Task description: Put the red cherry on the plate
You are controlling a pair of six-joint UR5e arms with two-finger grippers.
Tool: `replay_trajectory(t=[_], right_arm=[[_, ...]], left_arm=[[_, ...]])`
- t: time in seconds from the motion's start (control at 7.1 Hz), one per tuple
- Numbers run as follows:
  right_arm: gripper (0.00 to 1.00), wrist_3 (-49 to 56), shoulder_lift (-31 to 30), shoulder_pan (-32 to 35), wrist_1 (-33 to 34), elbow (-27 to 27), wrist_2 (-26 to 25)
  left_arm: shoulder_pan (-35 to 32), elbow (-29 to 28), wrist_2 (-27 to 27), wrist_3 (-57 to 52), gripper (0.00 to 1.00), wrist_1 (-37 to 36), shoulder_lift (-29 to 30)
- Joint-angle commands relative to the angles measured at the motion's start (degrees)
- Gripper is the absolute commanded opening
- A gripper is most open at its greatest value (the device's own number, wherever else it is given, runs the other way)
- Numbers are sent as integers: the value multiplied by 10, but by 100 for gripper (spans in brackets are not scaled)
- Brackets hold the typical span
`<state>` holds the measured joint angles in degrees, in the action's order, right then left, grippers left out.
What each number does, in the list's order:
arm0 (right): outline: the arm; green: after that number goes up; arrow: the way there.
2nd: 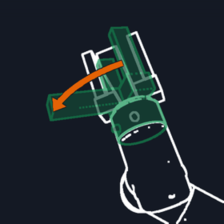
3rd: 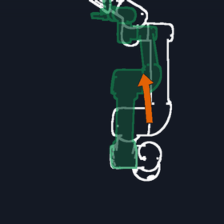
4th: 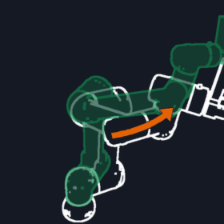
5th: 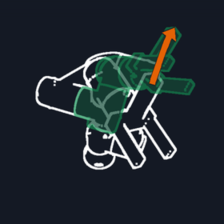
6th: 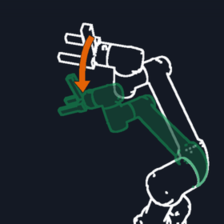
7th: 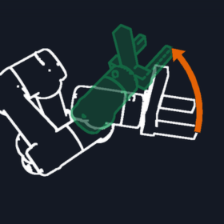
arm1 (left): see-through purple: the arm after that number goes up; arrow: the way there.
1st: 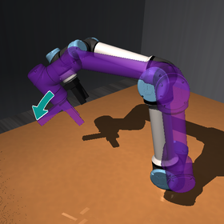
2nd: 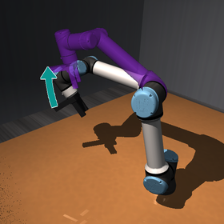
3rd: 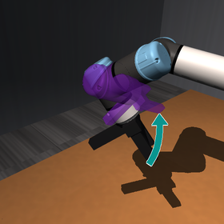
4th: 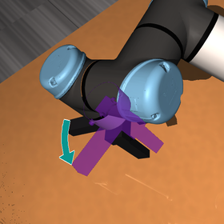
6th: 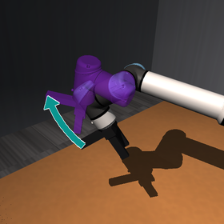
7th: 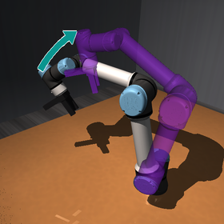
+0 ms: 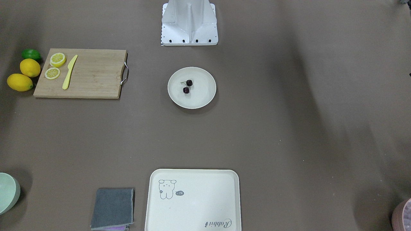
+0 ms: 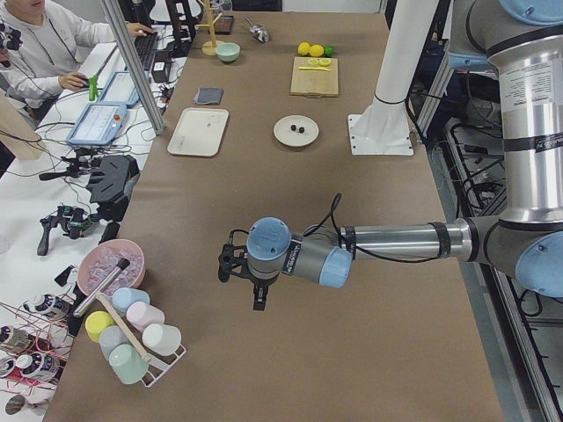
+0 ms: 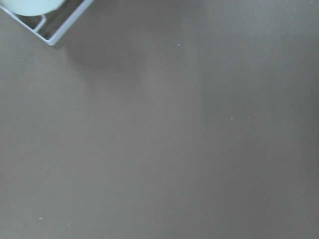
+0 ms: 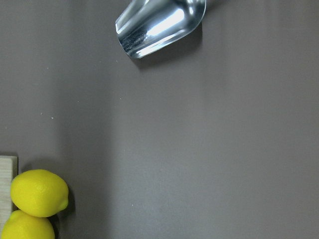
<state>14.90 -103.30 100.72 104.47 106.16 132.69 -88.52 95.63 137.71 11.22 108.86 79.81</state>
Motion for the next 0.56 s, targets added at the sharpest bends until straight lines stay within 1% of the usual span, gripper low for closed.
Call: replay_trajectory(t=[0.0,0.14,0.28,0.42], right_arm=[[100,12,-31,8,-8,0,-8],[100,14,-38,10,-9,1,-20],[100,41,-36,22,-8,-4,-31],[100,44,-31,25,-7,-5,-33]], left_arm=[[-17,-5,-34,-15,98,-25,0],[-17,-3,-36,-17,97,-46,3],[-17,-4,-32,-21,97,-48,3],[-14,-1,-31,-24,97,-57,11]])
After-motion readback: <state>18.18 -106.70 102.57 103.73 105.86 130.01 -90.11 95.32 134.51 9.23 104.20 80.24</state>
